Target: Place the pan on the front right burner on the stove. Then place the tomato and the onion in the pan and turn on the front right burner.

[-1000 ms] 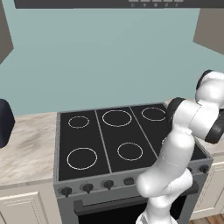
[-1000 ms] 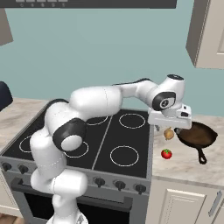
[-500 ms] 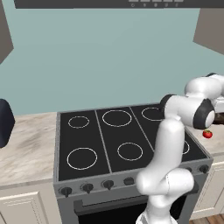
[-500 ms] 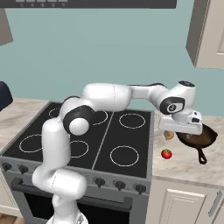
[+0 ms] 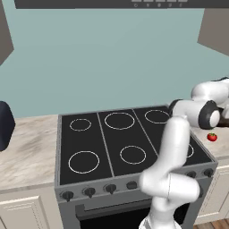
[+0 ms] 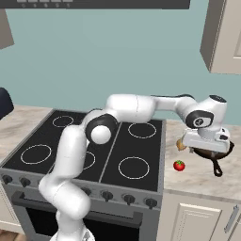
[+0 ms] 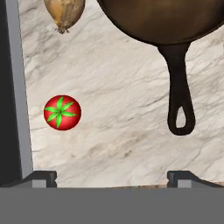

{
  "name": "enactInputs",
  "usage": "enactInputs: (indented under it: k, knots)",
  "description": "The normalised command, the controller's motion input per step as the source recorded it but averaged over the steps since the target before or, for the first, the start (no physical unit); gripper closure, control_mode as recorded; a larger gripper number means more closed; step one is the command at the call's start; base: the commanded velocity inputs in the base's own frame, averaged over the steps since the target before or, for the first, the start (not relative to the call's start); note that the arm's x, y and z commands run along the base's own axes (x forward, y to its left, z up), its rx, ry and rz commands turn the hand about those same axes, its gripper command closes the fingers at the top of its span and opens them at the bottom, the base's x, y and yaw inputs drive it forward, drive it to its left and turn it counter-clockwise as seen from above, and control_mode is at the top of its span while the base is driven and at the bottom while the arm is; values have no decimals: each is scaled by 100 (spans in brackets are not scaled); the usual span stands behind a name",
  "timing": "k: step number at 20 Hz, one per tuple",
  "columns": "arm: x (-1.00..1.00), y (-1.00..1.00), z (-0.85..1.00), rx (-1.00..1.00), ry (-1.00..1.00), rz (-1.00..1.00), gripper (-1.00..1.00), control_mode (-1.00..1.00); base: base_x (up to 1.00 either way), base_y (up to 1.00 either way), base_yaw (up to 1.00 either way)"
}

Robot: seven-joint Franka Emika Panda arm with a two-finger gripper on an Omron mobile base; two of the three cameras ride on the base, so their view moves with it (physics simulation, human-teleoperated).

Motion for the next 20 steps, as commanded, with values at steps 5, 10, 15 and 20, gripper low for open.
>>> enactInputs:
  k: [5,10,15,20]
  knots:
    - [5,-7,-37,-1,0,0,-100,-100,0,0,0]
    - [11,-7,-18,-11,-1,0,-100,-100,0,0,0]
    - [12,-9,-20,-14,0,1,-100,-100,0,0,0]
    - [16,-6,-27,-5,0,3,-100,-100,0,0,0]
